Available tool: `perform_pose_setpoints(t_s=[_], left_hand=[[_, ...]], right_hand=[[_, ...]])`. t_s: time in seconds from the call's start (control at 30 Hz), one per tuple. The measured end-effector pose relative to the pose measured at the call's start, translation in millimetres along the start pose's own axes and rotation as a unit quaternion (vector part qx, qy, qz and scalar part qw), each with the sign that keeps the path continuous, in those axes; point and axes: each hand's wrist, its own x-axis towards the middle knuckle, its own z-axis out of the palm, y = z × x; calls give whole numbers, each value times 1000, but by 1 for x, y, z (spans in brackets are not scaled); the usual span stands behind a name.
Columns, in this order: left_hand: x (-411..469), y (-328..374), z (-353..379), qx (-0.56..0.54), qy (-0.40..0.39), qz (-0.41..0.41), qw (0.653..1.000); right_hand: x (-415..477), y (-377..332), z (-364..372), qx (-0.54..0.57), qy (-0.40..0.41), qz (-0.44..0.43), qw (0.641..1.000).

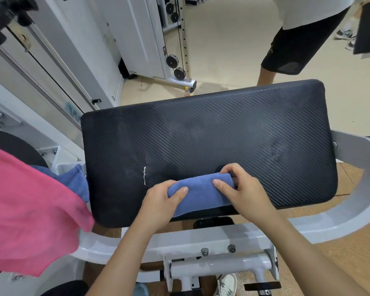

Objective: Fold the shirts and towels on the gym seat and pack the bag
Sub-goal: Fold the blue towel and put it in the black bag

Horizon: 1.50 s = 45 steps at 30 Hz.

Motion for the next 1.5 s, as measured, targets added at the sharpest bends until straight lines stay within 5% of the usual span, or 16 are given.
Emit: perform_pose_setpoints(t_s=[0.17, 0.27, 0.33, 0.53, 0.6, 0.67, 0.73, 0.87, 1.17, 1.27, 1.33, 1.4, 1.5], left_hand=[[-11, 15, 7, 100, 114, 18, 988], [-22, 21, 18, 282, 287, 257, 879], [-27, 24, 31, 309, 299, 352, 831], [-17, -9, 60, 360, 191, 304, 861], [-14, -14, 60, 354, 200, 310, 859], [-9, -14, 59, 351, 216, 318, 854], [-3, -13, 56, 342, 221, 321, 855], [4, -10, 52, 351, 232, 319, 849], [16, 9, 47, 355, 230, 283, 861], [14, 31, 32, 355, 173, 197, 897], [8, 46, 16, 244, 106, 90, 960], [-6, 51, 3, -31, 25, -12, 999], [-39, 49, -4, -312, -19, -28, 949]], right_hand=[[9, 2, 10, -7, 41, 23, 999], [11, 0, 13, -19, 47, 31, 998], [11, -2, 15, -30, 48, 36, 998], [4, -7, 18, -22, 73, 27, 997], [-3, -6, 22, -53, 126, -49, 989], [-10, -4, 23, -117, 190, -190, 956], [-14, 5, 19, -213, 173, -305, 912], [-5, 33, 9, -343, 84, -357, 864], [16, 30, 11, -196, 63, -316, 926], [23, 13, 3, -71, 39, -225, 971], [22, -3, -10, 91, -24, -100, 991], [13, -19, -25, 263, -94, 6, 960], [-14, -45, -34, 368, -194, 54, 908]])
